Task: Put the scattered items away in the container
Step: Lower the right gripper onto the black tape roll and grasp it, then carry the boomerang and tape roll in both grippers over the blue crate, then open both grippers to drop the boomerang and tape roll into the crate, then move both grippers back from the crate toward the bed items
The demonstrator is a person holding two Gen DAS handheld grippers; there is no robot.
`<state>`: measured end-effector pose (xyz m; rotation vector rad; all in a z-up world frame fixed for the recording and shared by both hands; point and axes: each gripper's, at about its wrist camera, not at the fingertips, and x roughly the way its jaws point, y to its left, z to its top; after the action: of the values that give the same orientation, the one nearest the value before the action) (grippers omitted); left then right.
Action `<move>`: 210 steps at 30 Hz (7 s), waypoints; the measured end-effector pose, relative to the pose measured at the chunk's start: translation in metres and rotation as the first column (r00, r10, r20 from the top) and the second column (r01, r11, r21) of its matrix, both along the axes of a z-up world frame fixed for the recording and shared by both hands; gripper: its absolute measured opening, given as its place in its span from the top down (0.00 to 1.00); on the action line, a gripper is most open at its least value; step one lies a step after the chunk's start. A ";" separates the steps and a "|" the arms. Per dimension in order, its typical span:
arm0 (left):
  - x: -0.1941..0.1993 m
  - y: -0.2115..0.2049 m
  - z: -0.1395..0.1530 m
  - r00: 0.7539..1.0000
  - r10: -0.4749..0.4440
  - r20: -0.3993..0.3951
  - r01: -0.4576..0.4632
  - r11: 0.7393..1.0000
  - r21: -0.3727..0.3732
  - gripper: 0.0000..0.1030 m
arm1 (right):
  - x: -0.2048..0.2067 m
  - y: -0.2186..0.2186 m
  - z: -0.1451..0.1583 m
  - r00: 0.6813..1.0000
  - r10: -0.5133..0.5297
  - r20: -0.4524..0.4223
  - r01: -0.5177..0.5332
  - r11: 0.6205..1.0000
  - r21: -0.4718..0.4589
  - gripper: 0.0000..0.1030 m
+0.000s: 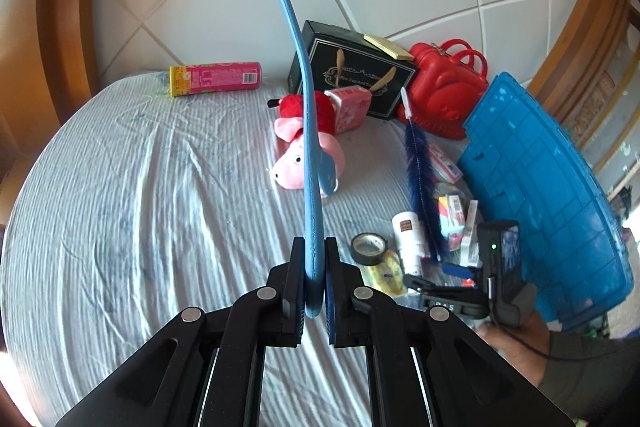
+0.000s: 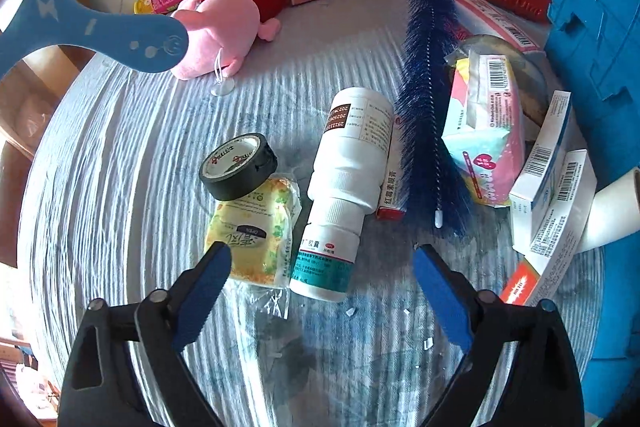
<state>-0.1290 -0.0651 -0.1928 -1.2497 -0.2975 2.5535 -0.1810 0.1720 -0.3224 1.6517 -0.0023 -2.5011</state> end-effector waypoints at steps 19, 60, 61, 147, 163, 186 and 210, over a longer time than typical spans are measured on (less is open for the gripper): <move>0.016 -0.051 0.010 0.997 0.074 -0.020 -0.074 0.997 0.015 0.93 | -0.054 -0.077 -0.028 0.981 0.190 0.028 -0.193 0.973 0.128 0.43; 0.086 0.037 0.173 0.954 0.036 -0.298 -0.038 0.999 0.000 0.93 | 0.082 0.021 0.250 0.903 0.167 -0.395 -0.215 0.973 -0.080 0.45; 0.087 0.043 0.177 0.952 0.029 -0.306 -0.030 1.000 0.000 0.93 | 0.086 0.027 0.256 0.900 0.161 -0.405 -0.212 0.974 -0.083 0.45; 0.046 0.565 0.239 0.677 -0.611 -0.411 0.672 0.741 0.005 0.93 | 0.235 0.454 0.318 0.729 -0.455 -0.512 0.456 0.880 -0.131 0.45; 0.027 0.575 0.235 0.690 -0.621 -0.371 0.685 0.726 0.060 0.45 | 0.221 0.458 0.314 0.739 -0.451 -0.500 0.450 0.883 -0.131 0.45; 0.013 0.560 0.228 0.710 -0.588 -0.387 0.663 0.744 0.086 0.17 | 0.202 0.460 0.311 0.743 -0.442 -0.503 0.449 0.886 -0.117 0.41; 0.016 0.514 0.230 0.759 -0.513 -0.400 0.590 0.803 0.089 0.17 | 0.195 0.435 0.320 0.758 -0.394 -0.520 0.391 0.912 -0.121 0.41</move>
<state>-0.1132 0.4491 0.0376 -0.6381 -0.0869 2.0950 0.0143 0.6073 -0.0024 0.9558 -0.3297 -3.1962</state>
